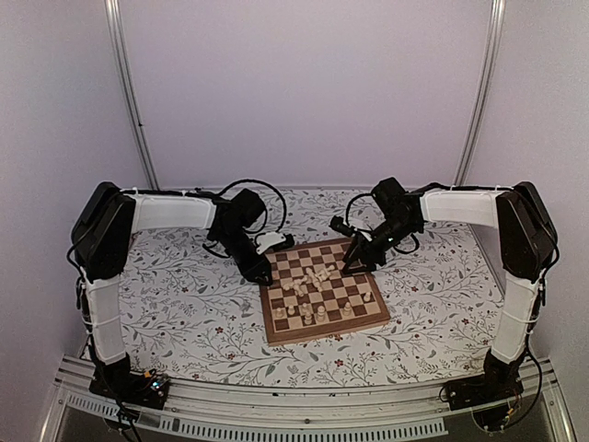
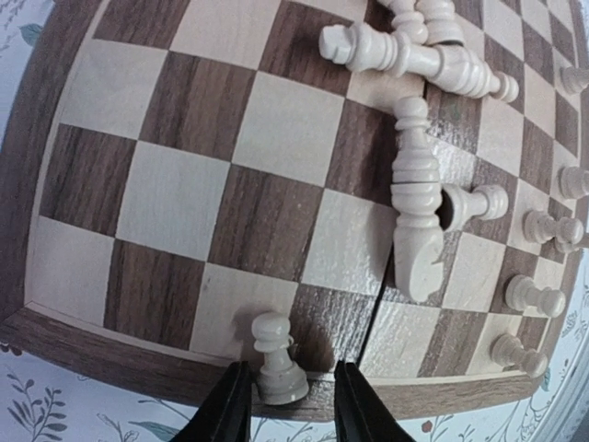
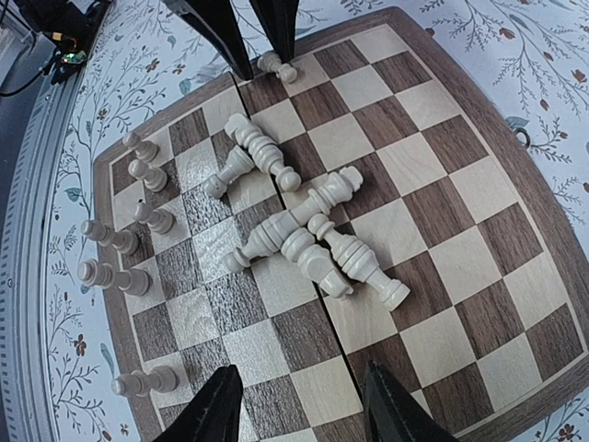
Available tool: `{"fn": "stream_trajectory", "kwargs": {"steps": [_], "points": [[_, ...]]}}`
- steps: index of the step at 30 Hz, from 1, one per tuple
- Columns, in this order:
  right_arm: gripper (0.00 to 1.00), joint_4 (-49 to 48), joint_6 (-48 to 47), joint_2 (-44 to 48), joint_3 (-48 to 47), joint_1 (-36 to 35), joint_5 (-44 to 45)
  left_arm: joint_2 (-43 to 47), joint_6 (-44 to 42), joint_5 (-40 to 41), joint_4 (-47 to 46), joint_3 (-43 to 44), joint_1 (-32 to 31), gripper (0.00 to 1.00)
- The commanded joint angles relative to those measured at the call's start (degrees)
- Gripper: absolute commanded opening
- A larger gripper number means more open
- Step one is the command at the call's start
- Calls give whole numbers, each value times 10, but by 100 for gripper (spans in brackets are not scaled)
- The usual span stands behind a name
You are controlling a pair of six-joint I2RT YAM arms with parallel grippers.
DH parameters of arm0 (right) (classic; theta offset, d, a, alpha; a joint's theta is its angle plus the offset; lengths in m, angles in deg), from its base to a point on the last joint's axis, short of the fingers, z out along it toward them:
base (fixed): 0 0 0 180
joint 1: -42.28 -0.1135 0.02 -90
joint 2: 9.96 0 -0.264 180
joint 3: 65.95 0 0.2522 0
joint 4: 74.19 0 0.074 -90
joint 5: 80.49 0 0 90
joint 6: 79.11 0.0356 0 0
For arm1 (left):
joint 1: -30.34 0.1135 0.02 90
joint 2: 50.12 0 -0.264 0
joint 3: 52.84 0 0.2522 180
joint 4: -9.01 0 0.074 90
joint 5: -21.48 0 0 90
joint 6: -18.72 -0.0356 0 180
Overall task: Set up the chess pieces on the board
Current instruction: Pick up the chess piece from the chessboard, then place the chess piece on the chessboard.
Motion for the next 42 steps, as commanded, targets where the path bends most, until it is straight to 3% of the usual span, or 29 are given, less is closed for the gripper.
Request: {"fn": "stream_trajectory", "kwargs": {"steps": [1, 21, 26, 35, 42], "points": [[48, -5, 6, 22, 7, 0, -16, 5, 23, 46, -6, -6, -12, 32], [47, 6, 34, 73, -28, -1, -35, 29, 60, 114, -7, -27, -31, 8], [47, 2, 75, 86, -65, 6, -69, 85, 84, 99, -80, -20, -31, 5], [49, 27, 217, 46, -145, 35, -205, 204, 123, -16, -288, -73, -49, 6], [51, 6, 290, 10, -171, 28, -309, 180, 120, -32, -294, -41, -74, 7]]}}
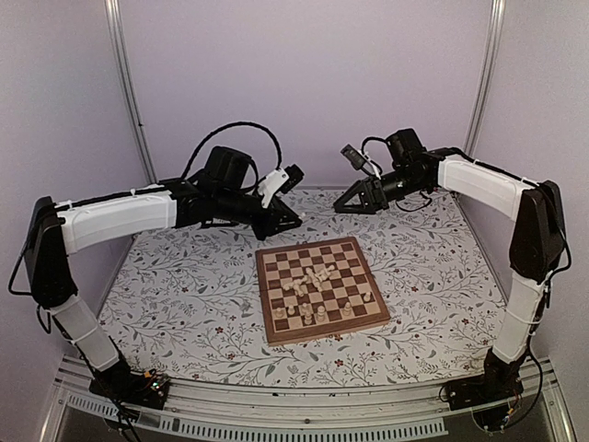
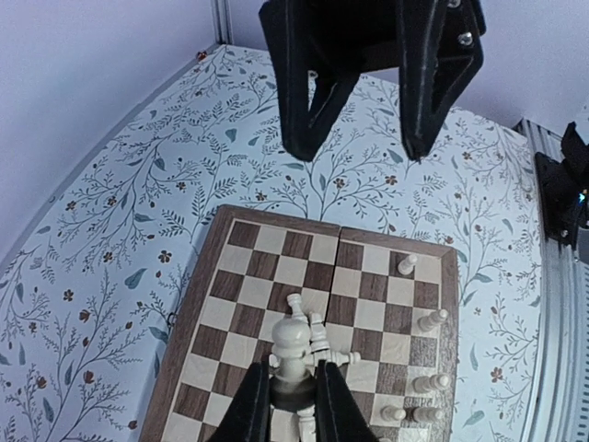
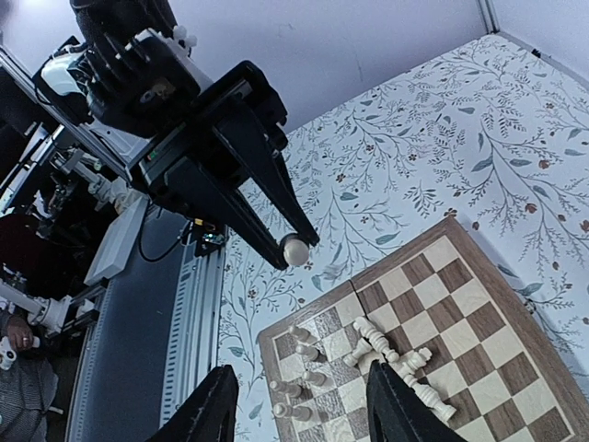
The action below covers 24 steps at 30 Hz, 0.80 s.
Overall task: Set up the chess pieces on the board
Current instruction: Place the chess piece on the chessboard.
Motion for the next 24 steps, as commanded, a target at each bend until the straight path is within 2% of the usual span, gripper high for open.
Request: {"fn": "stream_trajectory", "kwargs": {"steps": [1, 6, 17, 23, 24], "points": [[52, -5, 67, -23, -13, -13, -76, -27, 3, -23, -20, 18, -22, 7], [51, -8, 85, -43, -22, -29, -77, -41, -2, -21, -20, 33, -43, 7], [39, -7, 97, -73, -16, -42, -99, -53, -2, -15, -18, 43, -58, 7], [24, -11, 96, -73, -10, -43, -104, -60, -4, -14, -13, 47, -61, 7], [19, -11, 97, -73, -8, -43, -106, -61, -4, -13, -12, 49, -62, 7]]}}
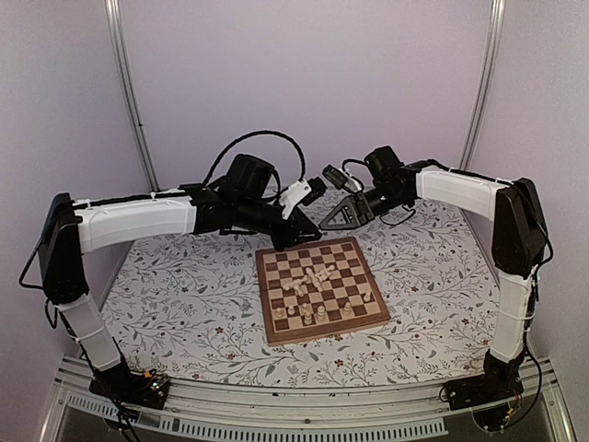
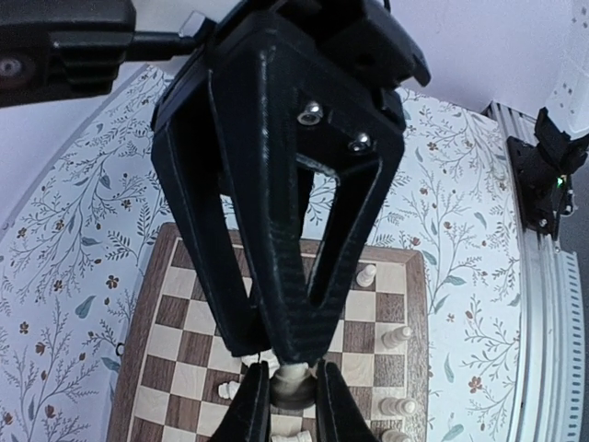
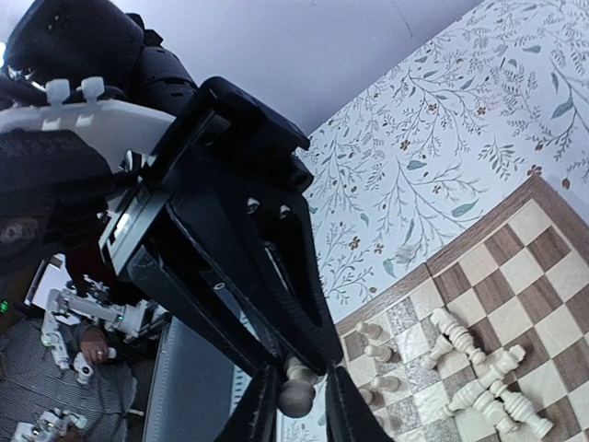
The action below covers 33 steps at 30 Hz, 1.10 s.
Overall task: Set up the chess pieces on the board
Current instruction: Place the chess piece on the chessboard.
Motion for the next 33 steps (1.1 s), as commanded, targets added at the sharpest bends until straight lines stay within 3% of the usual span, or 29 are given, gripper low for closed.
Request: {"fn": "stream_trajectory", "kwargs": {"steps": [1, 5, 9, 19, 28, 33], "points": [[16, -7, 2, -4, -5, -3, -18, -12, -4, 3, -1, 19, -10, 8], [15, -9, 4, 0, -1, -5, -18, -13, -5, 9, 0, 18, -11, 7], [25, -8, 2, 3, 5, -5, -6, -11, -6, 16, 0, 18, -12, 7], [25, -6, -2, 8, 10, -7, 3, -13, -8, 43, 2, 21, -12, 7], [6, -6, -6, 10, 10, -7, 13, -19, -4, 47, 4, 22, -12, 9], [2, 7, -28, 20, 5, -7, 60, -20, -6, 75, 26, 31, -12, 28]]}}
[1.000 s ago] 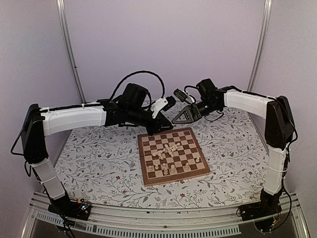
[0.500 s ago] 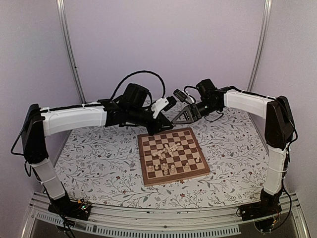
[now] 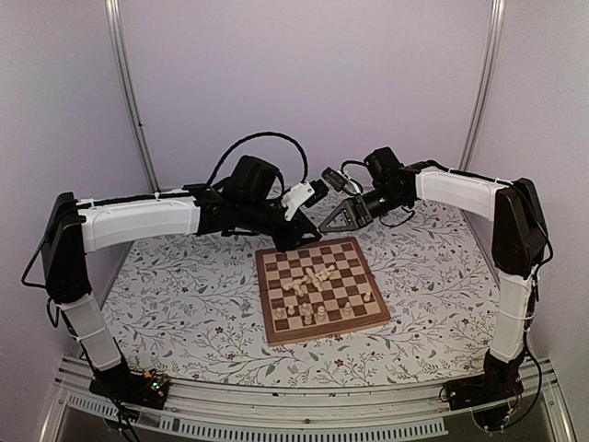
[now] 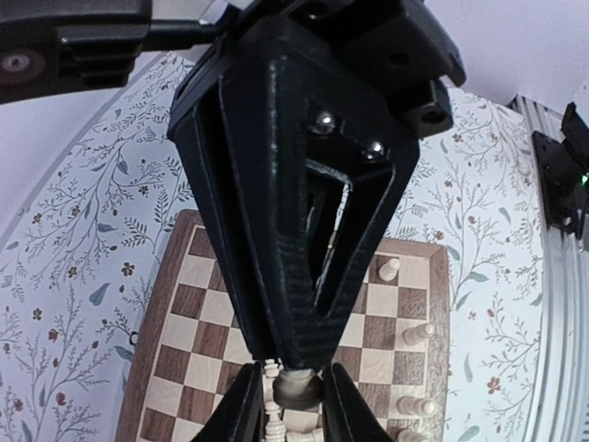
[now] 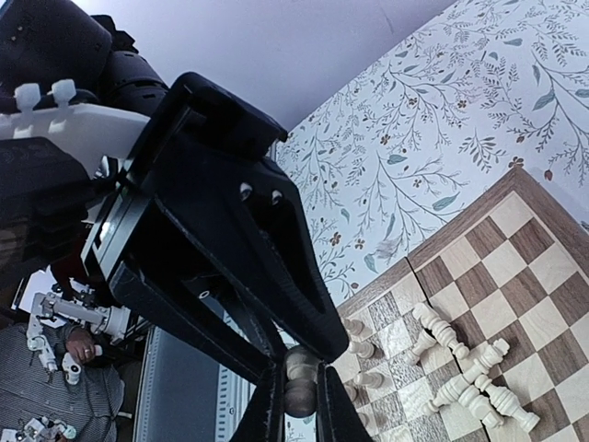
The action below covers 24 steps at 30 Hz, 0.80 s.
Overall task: Set up the chess pieces on the board
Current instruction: Place the chess piece on the chessboard.
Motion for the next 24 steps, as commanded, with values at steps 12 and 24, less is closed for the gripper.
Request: {"fn": "stream_trajectory", "kwargs": {"steps": [12, 24], "points": [[2, 61, -219, 142, 109, 4, 326, 61, -90, 218, 20, -52, 10, 51], [3, 109, -309, 200, 184, -34, 421, 71, -36, 286, -92, -110, 75, 52]]}}
